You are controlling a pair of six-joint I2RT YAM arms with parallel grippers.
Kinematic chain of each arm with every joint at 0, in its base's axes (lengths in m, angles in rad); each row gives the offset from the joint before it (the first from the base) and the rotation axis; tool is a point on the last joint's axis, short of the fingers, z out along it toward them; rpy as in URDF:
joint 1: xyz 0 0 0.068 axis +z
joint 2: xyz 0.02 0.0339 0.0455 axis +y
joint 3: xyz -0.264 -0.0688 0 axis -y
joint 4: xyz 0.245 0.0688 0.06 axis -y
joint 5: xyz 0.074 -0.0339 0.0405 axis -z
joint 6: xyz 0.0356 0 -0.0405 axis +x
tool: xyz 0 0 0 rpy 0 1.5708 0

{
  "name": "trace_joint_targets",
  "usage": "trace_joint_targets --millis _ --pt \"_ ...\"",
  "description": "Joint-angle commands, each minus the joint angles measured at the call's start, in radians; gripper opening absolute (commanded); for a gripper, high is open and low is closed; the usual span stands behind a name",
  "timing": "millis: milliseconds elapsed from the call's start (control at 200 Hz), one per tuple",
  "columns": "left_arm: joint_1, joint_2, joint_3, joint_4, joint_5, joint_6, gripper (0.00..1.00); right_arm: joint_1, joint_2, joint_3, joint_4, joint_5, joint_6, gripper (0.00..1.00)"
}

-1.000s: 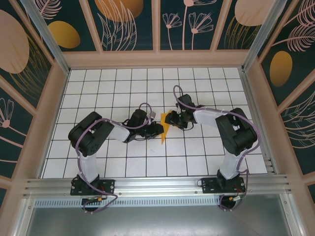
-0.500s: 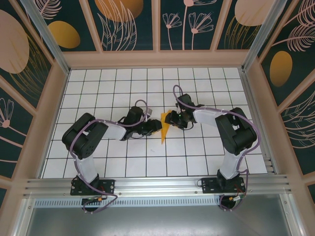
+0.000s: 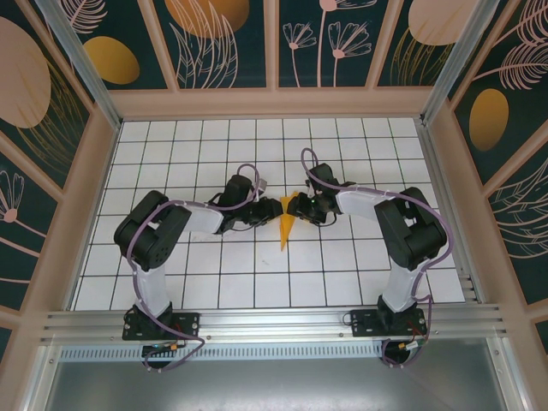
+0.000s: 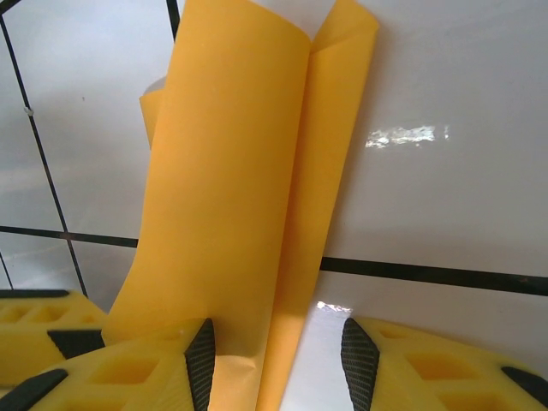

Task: Fold a paper plane with a square sheet of paper (fold left side to right side)
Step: Fold the wing for the fifth time at the center of the table.

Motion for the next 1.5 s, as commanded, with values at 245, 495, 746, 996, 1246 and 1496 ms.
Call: trace_joint_targets --millis 245,495,746,996,1246,1496 --pt "0.008 0.052 0.067 -0.114 -0.052 0.077 0.18 0.022 0.058 -0.009 -0.002 0.021 0.0 0.47" --pt "0.008 0.084 0.117 -0.145 -0.059 0.128 0.08 0.022 0.051 -0.008 0.005 0.017 -0.016 0.48" --pt "0.007 0.121 0.157 -0.162 -0.042 0.156 0.07 0.019 0.009 -0.023 0.031 0.01 -0.025 0.5" --pt "0.007 0.151 0.194 -0.19 -0.043 0.186 0.08 -0.007 -0.054 -0.043 0.013 0.016 -0.051 0.51" --pt "0.008 0.167 0.222 -0.213 -0.046 0.203 0.08 -0.088 -0.138 -0.152 0.212 -0.167 0.015 0.36" --pt "0.008 0.174 0.242 -0.241 -0.054 0.225 0.09 -0.11 -0.095 -0.097 0.246 -0.177 0.021 0.26"
